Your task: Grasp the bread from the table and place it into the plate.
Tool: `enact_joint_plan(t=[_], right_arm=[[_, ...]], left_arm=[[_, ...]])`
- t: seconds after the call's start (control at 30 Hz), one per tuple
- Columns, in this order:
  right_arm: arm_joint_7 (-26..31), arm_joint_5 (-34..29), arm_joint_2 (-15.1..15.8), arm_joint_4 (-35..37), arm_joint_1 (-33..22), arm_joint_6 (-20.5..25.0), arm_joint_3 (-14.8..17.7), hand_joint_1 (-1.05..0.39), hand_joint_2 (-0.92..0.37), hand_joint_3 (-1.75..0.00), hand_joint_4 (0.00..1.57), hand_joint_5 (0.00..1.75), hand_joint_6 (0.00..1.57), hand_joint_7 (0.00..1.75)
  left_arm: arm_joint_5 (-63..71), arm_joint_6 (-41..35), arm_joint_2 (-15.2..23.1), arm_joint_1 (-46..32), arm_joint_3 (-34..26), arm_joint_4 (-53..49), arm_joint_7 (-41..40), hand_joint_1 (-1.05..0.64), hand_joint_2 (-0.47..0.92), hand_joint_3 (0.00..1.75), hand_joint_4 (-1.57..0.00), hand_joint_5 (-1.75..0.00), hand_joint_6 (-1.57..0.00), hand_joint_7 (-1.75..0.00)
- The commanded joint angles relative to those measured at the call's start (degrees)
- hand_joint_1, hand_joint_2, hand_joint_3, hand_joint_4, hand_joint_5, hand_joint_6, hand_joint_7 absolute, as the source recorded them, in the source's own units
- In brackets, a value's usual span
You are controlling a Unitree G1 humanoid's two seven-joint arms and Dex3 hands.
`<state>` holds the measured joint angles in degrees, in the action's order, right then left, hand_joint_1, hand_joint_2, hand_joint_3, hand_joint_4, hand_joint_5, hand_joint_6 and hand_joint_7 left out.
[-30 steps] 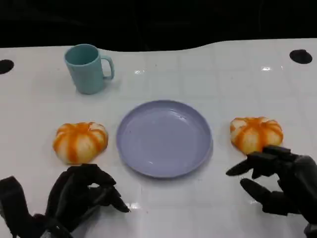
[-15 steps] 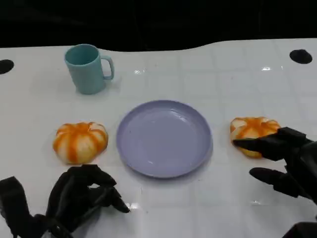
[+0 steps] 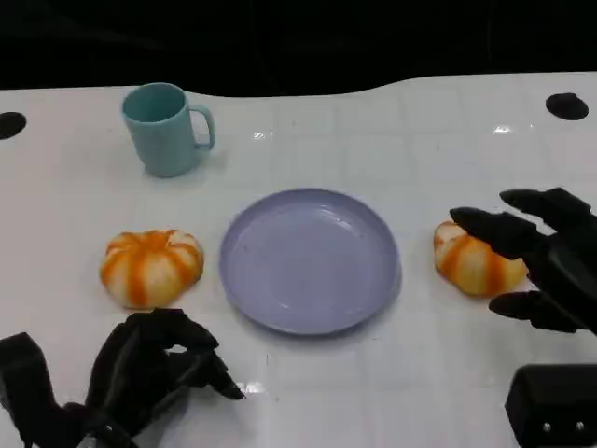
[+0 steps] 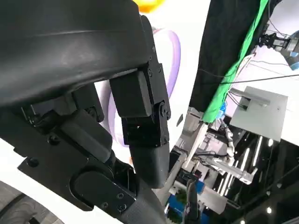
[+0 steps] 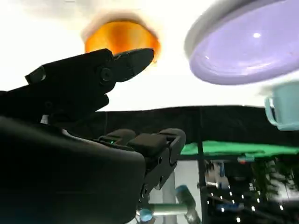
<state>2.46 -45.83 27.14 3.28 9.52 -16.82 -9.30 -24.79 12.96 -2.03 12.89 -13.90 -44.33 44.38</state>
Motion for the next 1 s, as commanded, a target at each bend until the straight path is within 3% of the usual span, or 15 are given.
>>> enact_joint_plan(t=[0.03, 0.17, 0.57, 1.0], right_arm=[[-2.49, -1.55, 1.1, 1.16, 2.79, 2.71, -1.89, -0.43, -0.79, 0.0, 0.0, 0.23, 0.25, 0.0], [-2.97, -3.56, 0.52, 5.2, 5.82, 4.71, -4.87, -0.42, -0.78, 0.0, 0.01, 0.22, 0.23, 0.0], [2.4, -6.07, -2.39, 24.25, 17.08, 5.09, -13.36, -0.37, -0.77, -0.01, 0.09, 0.25, 0.26, 0.01], [9.74, -5.11, -7.17, 46.84, 27.19, 4.06, -19.11, -0.33, -0.77, 0.0, 0.14, 0.19, 0.27, 0.0]], left_arm=[[0.33, 0.46, 0.9, 0.41, -0.14, -0.03, -0.17, -1.05, 0.61, 0.0, -1.57, -0.61, -1.57, -0.38], [0.18, 0.34, 0.87, 0.4, -0.23, -0.03, -0.13, -1.05, 0.61, 0.0, -1.57, -0.61, -1.57, -0.38], [0.33, 0.48, 0.87, 0.14, -0.23, 0.3, -0.39, -1.05, 0.62, 0.0, -1.57, -0.6, -1.57, -0.37], [-0.34, -0.52, 0.88, -0.44, -0.4, 1.16, 0.19, -1.05, 0.6, 0.0, -1.57, -0.6, -1.57, -0.37]])
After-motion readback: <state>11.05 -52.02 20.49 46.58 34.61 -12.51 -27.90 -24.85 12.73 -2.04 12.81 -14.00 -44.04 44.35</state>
